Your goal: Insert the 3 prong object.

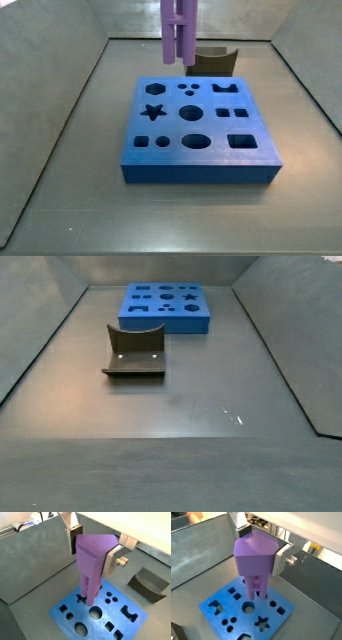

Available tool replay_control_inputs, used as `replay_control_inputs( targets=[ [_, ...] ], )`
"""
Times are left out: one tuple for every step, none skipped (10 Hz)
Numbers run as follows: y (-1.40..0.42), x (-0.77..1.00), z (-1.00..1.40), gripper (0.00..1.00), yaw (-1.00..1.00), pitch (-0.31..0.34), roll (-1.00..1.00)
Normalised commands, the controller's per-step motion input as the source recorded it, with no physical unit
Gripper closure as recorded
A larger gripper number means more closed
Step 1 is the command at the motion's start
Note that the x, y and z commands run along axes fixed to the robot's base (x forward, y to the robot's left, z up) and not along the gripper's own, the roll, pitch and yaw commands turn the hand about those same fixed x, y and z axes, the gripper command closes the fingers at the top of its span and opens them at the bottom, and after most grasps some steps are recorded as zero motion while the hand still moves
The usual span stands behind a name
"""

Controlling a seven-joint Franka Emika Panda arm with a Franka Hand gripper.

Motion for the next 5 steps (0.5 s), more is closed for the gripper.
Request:
replay_control_inputs(
  targets=[
    [-0.03, 0.0, 0.0, 1.0, 0.0, 0.0, 0.0],
    [0.0, -0.05, 0.0, 1.0, 0.0, 0.0, 0.0],
    [-0.01, 0.0, -0.06, 1.0, -0.19, 0.006, 0.12],
    [0.19, 0.19, -0.29, 1.0, -0.83, 0.0, 0.03],
    [0.11, 0.12, -0.43, 1.0, -0.93, 0.0, 0.01]
  ],
)
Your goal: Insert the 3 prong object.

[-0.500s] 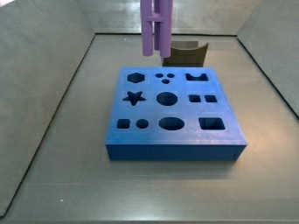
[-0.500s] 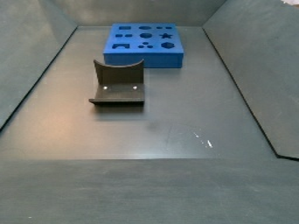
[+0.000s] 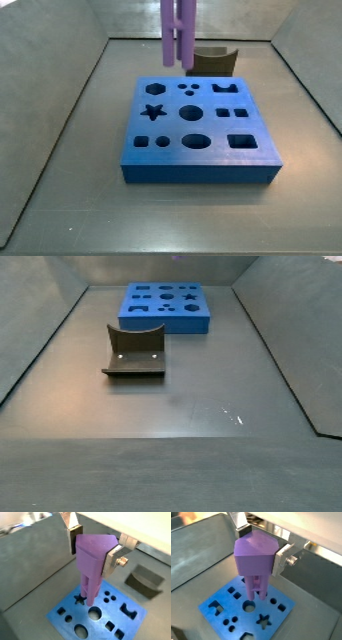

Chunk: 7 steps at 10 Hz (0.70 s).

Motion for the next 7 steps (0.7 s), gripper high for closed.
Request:
replay_control_inputs(
  targets=[
    [0.07, 0.07, -0.42, 1.0, -0.97, 0.0, 0.03],
    [0.13, 0.06, -0.45, 1.0, -0.87, 0.0, 0.1],
    [0.33, 0.0, -0.41, 1.0, -0.67, 0.0, 0.06],
    [0.48, 0.0, -0.41, 1.0, -0.54, 0.0, 0.01],
    [0.51, -0.06, -0.39, 1.0, -0.5, -0.019, 0.01],
    [0.53, -0.09, -0.38, 1.0, -0.47, -0.036, 0.02],
    [0.44, 0.0, -0.41, 1.0, -0.56, -0.029, 0.06]
  ],
)
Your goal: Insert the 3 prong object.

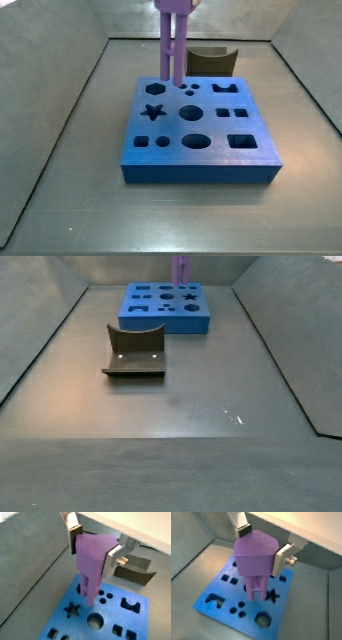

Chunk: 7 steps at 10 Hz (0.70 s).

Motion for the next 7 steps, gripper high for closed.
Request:
replay_control_inputs(
  targets=[
    [0.33, 0.0, -0.36, 1.0, -0.67, -0.041, 0.06],
    [0.31, 0.07, -0.29, 1.0, -0.7, -0.013, 0.05],
    [0.28, 0.18, -0.21, 1.0, -0.71, -0.001, 0.06],
    [0.24, 0.29, -0.16, 1.0, -0.76, -0.043, 0.02],
    [0.18, 0.44, -0.13, 1.0, -0.73, -0.073, 0.0],
    [0.18, 0.53, -0.13, 1.0, -0.66, -0.066, 0.0],
    [0.2, 0.57, -0.17, 1.0, -0.61, -0.034, 0.01]
  ],
)
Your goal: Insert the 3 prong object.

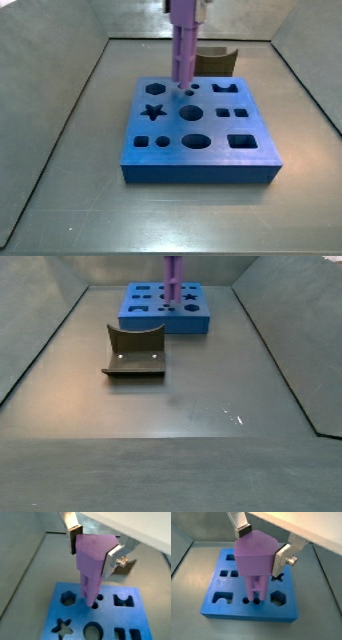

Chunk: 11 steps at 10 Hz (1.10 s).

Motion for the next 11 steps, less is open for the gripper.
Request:
replay_control_inputs(
  targets=[
    [0.05, 0.4, -0.18, 1.0, -0.39, 0.0, 0.06],
    [0.0, 0.24, -0.19, 1.0, -0.28, -0.007, 0.07],
    [-0.01, 0.0, -0.17, 1.0, -0.07, -0.019, 0.1],
    [-0.03, 0.0, -0.24, 1.0, -0.04, -0.029, 0.06],
    [0.0, 0.0, -0.25, 1.0, -0.06, -0.009, 0.08],
    [0.0, -0.14, -0.3, 1.0, 0.0, -0.066, 0.05],
    [0.0, -0.19, -0.37, 1.0, 0.0, -0.123, 0.0],
    [-0.04, -0.14, -0.41, 1.0, 0.01, -0.129, 0.0],
    [-0.03, -0.15, -0.35, 1.0, 0.0, -0.117, 0.0],
    [-0.04, -0.05, -0.37, 1.0, 0.0, -0.103, 0.0],
    [-0.03, 0.0, -0.42, 1.0, 0.0, -0.096, 0.04]
  ],
)
